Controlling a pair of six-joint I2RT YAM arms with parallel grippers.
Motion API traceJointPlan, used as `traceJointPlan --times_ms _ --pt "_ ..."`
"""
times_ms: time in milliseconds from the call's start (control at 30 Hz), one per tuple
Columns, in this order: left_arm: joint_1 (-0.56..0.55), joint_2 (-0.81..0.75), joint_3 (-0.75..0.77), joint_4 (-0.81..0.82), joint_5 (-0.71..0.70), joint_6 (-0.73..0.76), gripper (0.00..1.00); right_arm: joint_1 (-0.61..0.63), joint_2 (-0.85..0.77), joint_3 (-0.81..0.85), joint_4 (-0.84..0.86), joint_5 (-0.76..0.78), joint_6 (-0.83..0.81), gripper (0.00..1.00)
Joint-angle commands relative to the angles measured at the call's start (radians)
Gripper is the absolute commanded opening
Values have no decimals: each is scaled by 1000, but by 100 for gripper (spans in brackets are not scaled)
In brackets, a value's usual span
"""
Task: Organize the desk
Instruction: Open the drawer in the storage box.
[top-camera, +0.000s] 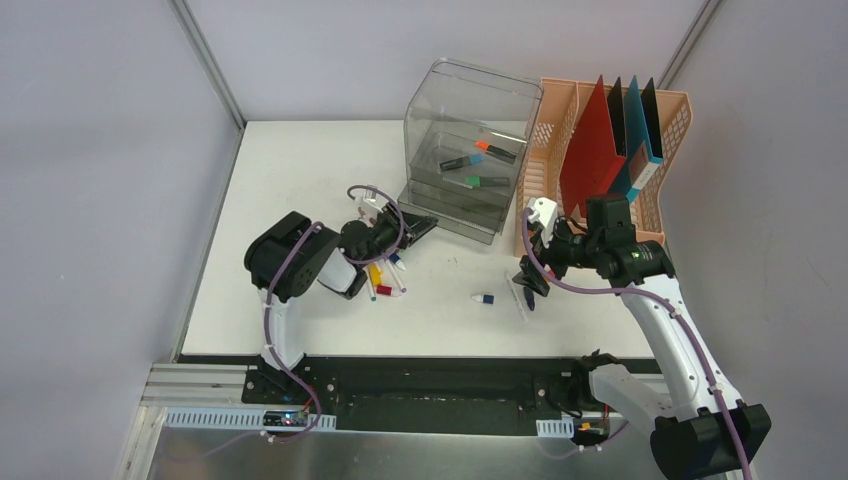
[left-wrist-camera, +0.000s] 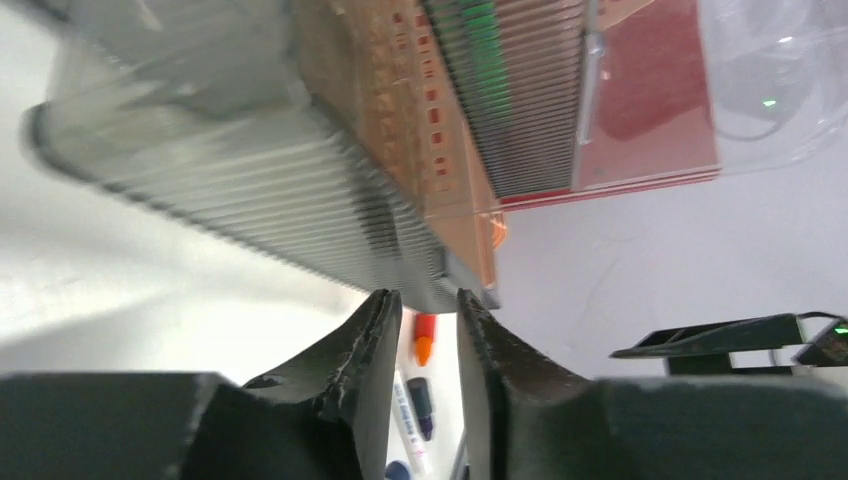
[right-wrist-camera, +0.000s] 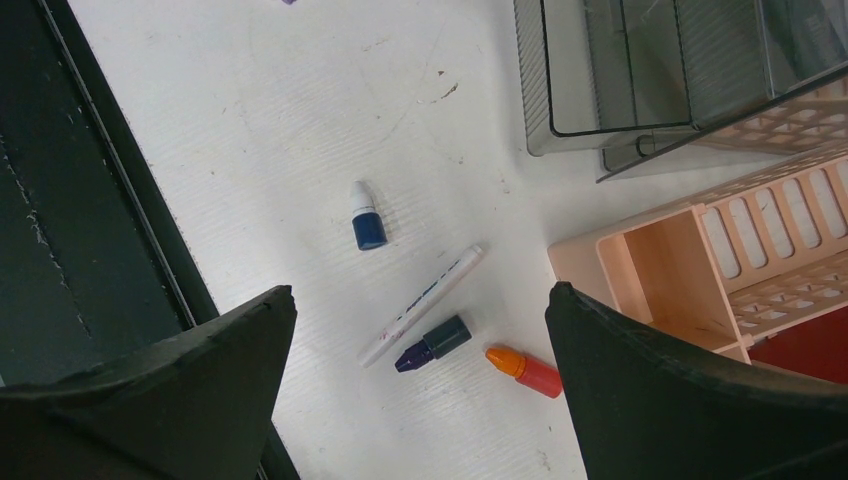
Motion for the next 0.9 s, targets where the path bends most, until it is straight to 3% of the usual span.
traceJointPlan --times_ms 0,133,367,667,767,833,867 --pt "4 -63 -72 -3 -23 104 37 -7 -7 4 19 -9 -19 99" --pt "10 -120 -109 -53 -17 152 53 -7 -6 4 17 -9 -21 99" --pt "17 -281 -177 -162 -16 286 64 -10 -3 3 16 -5 -23 99" --pt "16 -751 -185 -756 -133 576 72 -12 -4 1 16 1 -26 99" --pt "16 -947 -184 -960 -221 664 82 -13 -5 1 17 5 -28 99" --pt "17 -1062 -195 -1050 -295 707 98 -14 -5 1 16 6 -29 99" --pt "18 -1130 -206 -1072 -338 729 99 -13 -6 1 16 6 -29 99"
